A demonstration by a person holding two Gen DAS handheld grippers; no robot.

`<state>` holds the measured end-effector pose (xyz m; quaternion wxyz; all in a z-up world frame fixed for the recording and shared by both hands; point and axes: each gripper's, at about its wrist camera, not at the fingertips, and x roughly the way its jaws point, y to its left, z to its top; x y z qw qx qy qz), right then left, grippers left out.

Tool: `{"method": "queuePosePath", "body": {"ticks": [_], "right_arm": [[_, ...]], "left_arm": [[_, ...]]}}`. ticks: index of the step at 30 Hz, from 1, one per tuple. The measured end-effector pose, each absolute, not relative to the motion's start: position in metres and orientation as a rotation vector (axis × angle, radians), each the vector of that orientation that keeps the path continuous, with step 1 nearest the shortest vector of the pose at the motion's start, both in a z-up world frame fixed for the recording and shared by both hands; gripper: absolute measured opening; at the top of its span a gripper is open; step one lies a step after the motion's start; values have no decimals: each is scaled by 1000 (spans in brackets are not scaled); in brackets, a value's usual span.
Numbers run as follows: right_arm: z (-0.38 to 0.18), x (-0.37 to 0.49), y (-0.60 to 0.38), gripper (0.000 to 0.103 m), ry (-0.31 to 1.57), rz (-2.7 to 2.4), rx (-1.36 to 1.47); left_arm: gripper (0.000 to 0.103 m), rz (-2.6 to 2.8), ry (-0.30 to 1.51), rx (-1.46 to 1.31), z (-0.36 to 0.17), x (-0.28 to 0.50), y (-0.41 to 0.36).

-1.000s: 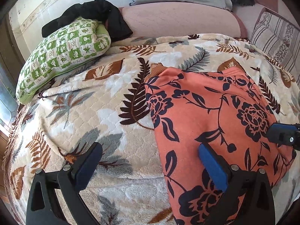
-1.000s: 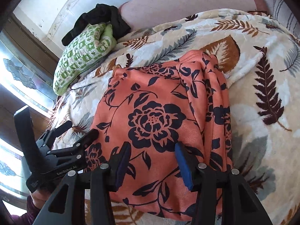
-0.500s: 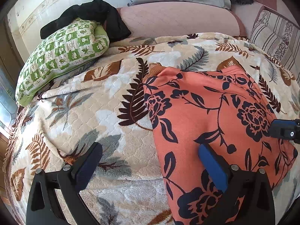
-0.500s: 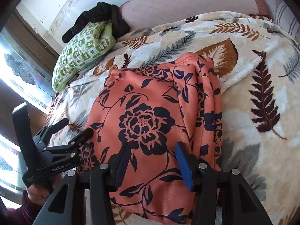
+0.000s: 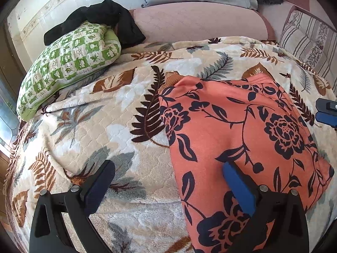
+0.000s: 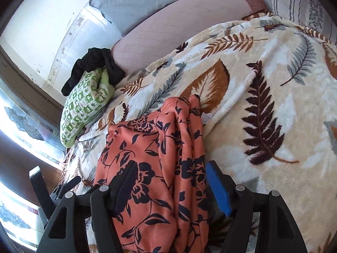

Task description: Fold small clothes

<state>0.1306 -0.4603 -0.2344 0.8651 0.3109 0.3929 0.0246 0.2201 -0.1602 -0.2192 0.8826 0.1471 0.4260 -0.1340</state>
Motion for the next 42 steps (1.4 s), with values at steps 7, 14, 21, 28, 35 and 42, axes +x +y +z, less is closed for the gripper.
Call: {"method": "queuePosePath", "body": {"ticks": [7,14,21,28,35,42], "right_arm": [[-247,131,-478,71,831,33,694],[-252,131,-484,72,822,70,717],[-257,123,-501,82,785,116,781],[-290,131,-508,83,858,188,907],[-300,137,-499,85,872,251,914],[-301,148,-473,85,903,347,883]], "left_arm": [[102,-281,885,310,-219,220,-162],[102,-397,909,240,-217,225,-158],[102,-604,1000,-5,-218,241,-145],[102,-629,1116,-78,-242,260,-146],[102,-690,1188,-159,-260,271,-146],[102,-752,1220,-225,-265,275,-149]]}}
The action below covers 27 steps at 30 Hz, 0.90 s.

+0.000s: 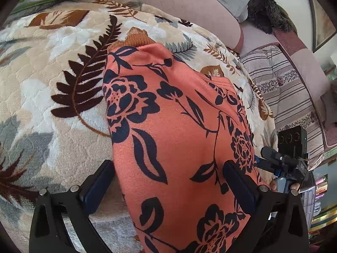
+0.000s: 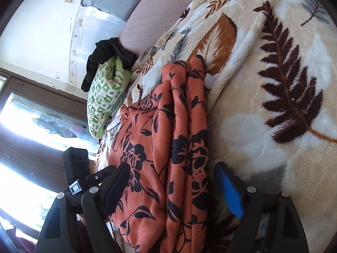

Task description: Fold small clothes

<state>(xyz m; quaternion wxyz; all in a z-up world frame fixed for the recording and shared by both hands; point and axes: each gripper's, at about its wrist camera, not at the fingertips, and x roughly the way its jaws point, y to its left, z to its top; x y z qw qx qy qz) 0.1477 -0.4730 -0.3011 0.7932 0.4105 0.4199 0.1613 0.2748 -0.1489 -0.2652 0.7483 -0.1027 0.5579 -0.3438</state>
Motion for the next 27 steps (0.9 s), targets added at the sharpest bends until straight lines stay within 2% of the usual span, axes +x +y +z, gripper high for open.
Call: {"method": "queuePosePath", "body": {"ticks": [6,11,15,17,19,22,24,27], "right_arm": [[-300,154,-443,85,913,381,816],[-294,156,-425,75,927,340,715],[-286,157,-413,60,927,287,609],[-282,157,-412,56,918,271,590],[-275,156,-408,53,905,256,563],[-263,156,-399,51,879,239,512],[-255,156,-394,49,858,230,491],[-241,155,-384,48,823,222,457]], "left_arm": [[102,-790,1219,-170,-263,264,-168],[101,-774,1200,-168,-262,262,-167],[87,-743,1169,-134,-259,261,-166],[81,-734,1152,-129,-256,260,-165],[69,-725,1135,-123,-253,260,-162],[58,-716,1120,-132,-247,260,-155],[53,-713,1108,-133,-243,260,-151],[52,-692,1078,-121,-231,257,-144]]}}
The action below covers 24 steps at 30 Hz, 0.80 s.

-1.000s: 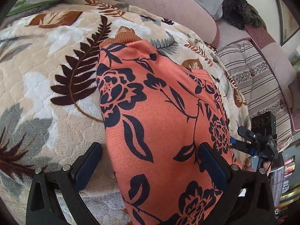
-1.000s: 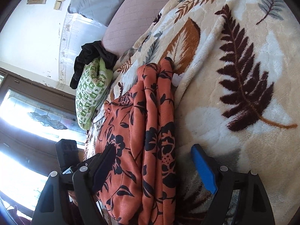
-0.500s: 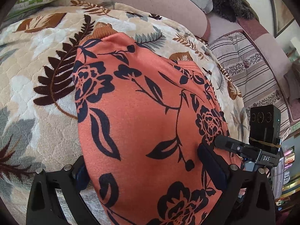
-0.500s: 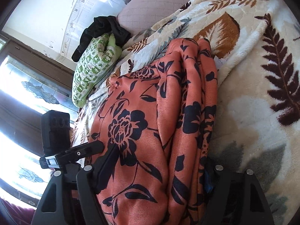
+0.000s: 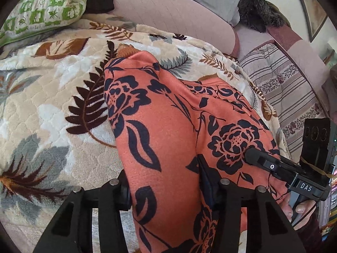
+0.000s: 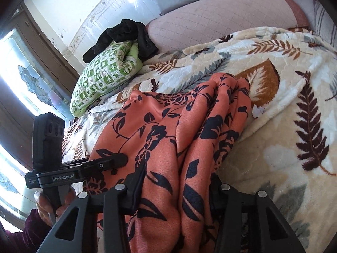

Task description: Fold small clothes

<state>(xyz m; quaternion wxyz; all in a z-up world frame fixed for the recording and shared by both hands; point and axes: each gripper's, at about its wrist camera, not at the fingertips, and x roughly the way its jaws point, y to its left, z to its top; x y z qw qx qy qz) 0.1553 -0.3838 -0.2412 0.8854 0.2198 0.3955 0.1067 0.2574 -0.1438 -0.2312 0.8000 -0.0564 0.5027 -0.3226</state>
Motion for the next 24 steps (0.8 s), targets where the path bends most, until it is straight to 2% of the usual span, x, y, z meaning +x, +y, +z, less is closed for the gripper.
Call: {"method": "queuePosePath", "body": {"ticks": [12,24], "right_arm": [[-191,154,-325,48,665,295,404],[-217,155,-272,48,728,335,413]], "left_arm": [[51,-581,928,-127,-171,237,-80],[51,-495,979,-54,-193,222,-40]]}}
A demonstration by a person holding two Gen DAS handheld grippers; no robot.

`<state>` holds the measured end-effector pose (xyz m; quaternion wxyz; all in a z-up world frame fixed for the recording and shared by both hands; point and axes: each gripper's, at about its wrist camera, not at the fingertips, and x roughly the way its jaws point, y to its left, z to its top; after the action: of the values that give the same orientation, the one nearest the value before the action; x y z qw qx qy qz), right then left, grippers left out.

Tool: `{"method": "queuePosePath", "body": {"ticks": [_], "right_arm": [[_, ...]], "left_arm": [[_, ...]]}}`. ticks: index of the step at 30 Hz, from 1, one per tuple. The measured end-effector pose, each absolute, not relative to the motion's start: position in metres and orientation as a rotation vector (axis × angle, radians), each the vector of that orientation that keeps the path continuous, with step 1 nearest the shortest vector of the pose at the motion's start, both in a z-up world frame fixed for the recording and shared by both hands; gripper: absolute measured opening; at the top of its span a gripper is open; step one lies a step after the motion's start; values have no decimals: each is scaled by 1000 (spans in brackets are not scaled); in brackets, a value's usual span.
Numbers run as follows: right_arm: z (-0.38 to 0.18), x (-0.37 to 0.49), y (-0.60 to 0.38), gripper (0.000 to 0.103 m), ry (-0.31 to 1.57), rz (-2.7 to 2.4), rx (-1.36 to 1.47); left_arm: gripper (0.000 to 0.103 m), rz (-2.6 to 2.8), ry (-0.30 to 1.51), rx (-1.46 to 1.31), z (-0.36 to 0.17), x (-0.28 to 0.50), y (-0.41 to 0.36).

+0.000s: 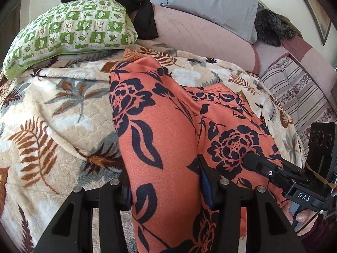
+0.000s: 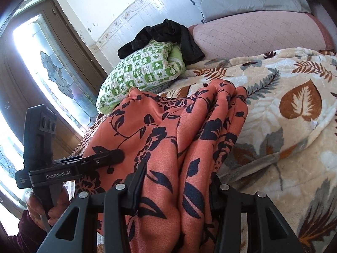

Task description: Fold small clothes

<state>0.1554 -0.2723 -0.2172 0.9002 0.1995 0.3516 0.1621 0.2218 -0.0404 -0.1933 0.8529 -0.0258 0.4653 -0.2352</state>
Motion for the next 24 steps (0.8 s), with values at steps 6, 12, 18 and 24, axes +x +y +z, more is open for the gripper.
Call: {"method": "queuePosePath", "body": {"ticks": [6,12,18,24], "right_arm": [[-248,157,-265,48,814,310,427],[-265,161,-270,61,912,275,429],[-236,132,-276,63,878,177,375],[-185,79,-273,64,783,51,260]], "left_arm": [[61,-432,1086,-6,-234,226,-42],[81,-351,1073,-28,-228,221,-27],[82,-217,938,5,-184,181,-14],[92,29,778,200,-142,113,-19]]}}
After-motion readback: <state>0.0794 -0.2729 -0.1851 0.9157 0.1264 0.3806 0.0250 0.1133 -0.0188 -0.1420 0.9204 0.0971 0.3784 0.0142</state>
